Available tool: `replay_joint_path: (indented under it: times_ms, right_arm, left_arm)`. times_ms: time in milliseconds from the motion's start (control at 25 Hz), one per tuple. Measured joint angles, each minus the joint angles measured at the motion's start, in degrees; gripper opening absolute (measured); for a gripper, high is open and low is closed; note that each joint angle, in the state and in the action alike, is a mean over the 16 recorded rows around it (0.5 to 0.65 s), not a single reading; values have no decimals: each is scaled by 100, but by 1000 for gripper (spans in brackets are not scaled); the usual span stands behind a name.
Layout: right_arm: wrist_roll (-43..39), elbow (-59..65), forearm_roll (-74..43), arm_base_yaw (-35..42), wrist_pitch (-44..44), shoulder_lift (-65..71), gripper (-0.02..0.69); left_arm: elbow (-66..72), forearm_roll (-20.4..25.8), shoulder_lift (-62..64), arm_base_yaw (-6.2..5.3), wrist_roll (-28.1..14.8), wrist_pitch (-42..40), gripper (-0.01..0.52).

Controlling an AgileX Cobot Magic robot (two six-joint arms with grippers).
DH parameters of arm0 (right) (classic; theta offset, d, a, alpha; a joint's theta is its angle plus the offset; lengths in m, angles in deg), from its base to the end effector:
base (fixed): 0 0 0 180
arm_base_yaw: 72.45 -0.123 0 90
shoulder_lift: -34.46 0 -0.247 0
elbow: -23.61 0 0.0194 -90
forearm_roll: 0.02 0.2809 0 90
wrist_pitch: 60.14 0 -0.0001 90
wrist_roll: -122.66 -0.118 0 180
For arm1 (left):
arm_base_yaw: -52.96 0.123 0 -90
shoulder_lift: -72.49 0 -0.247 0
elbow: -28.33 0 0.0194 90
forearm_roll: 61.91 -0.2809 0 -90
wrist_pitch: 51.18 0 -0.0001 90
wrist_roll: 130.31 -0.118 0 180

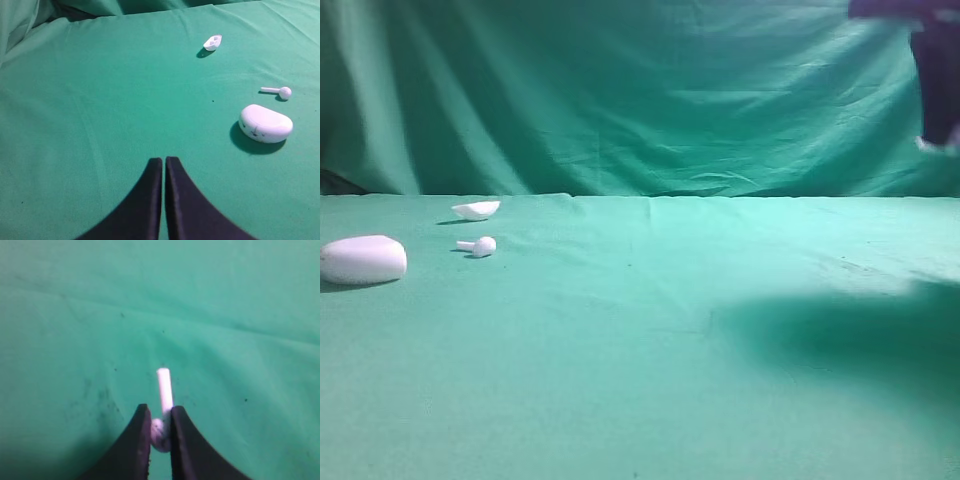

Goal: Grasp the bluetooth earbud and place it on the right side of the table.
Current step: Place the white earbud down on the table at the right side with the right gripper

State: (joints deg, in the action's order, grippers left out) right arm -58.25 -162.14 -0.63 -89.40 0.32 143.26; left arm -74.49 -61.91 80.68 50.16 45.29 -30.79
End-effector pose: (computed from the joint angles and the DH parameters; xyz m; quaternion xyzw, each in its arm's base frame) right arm 0.3744 0.1130 0.1991 -0.1400 0.9797 0.0174 0.1424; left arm 0.1473 -0.0072 0.1681 0.0501 0.7958 0.0084 0.6034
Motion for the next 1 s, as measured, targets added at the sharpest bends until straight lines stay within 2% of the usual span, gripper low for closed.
replay_joint_path:
  times_ms: [320, 680, 1000]
  right_arm:
    - [-85, 2057, 21, 437, -1534, -201, 92]
    - [-83, 2567, 58, 492, -2315, 94, 97]
    - [-74, 2554, 62, 492, -2364, 168, 219]
  left_arm:
    - [0, 0, 0, 0, 0, 0, 0]
    - [0, 0, 0, 0, 0, 0, 0]
    - [0, 1, 0, 0, 0, 0, 0]
